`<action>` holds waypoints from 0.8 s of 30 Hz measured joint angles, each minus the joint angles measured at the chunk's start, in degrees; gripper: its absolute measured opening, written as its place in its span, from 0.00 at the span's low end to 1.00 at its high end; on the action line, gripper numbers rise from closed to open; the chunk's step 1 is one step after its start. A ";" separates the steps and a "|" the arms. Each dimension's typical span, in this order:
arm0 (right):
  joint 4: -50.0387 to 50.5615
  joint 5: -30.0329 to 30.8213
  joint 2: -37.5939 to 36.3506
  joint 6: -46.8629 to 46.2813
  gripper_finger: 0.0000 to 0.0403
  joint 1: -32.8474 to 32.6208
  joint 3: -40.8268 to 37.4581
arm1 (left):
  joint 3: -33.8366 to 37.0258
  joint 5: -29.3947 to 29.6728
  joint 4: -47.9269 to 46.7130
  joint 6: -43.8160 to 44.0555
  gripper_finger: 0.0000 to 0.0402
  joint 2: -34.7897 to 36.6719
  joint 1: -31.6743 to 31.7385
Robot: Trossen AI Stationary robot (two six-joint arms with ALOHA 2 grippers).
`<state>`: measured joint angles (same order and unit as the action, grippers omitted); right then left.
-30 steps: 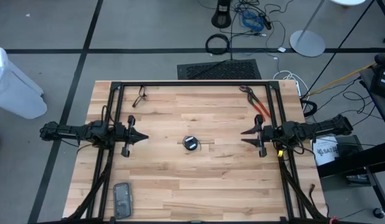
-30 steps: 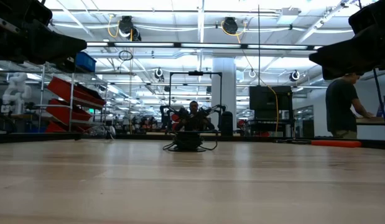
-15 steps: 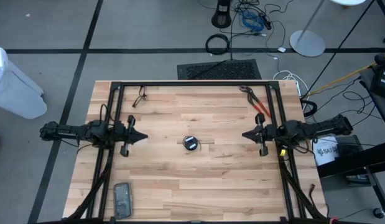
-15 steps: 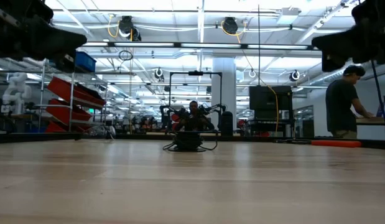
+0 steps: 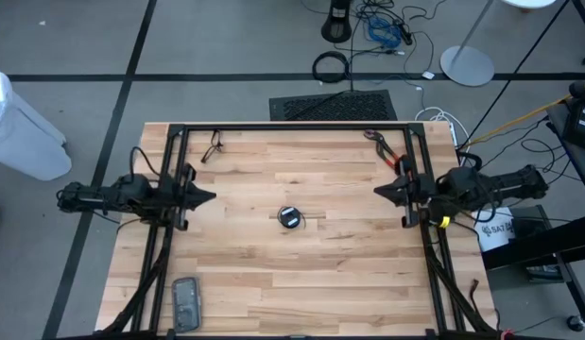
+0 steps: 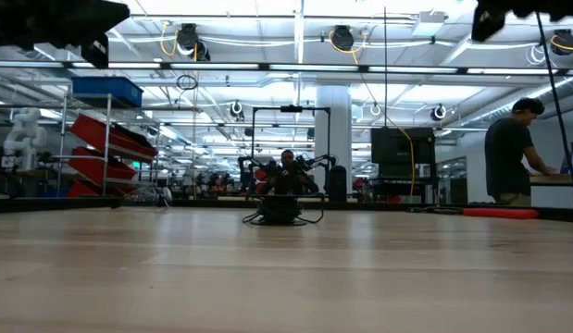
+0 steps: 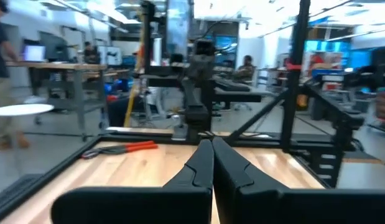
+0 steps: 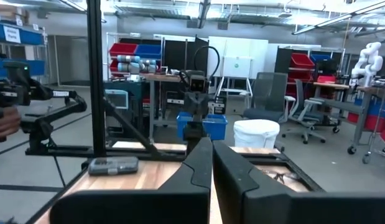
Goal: Coil cords
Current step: Uncoil the black cable wire from the spool
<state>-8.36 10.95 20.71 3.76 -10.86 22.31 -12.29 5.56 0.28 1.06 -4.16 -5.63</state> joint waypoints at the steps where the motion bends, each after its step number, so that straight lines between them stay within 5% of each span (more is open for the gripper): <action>1: 0.00 0.10 1.98 0.16 0.00 0.01 1.81 | -1.11 0.88 -0.24 0.02 0.00 -0.95 0.00; 12: 0.55 2.79 21.22 -0.19 0.00 0.01 18.29 | -14.66 1.97 -2.40 -0.12 0.00 -15.23 -0.01; 24: 0.78 2.73 27.79 0.38 0.00 0.01 22.64 | -23.42 1.99 -2.47 -4.46 0.00 -25.22 -0.01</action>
<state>-7.58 13.67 48.50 4.14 -10.85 44.95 -35.72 7.55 -2.19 -3.40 -29.38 -5.64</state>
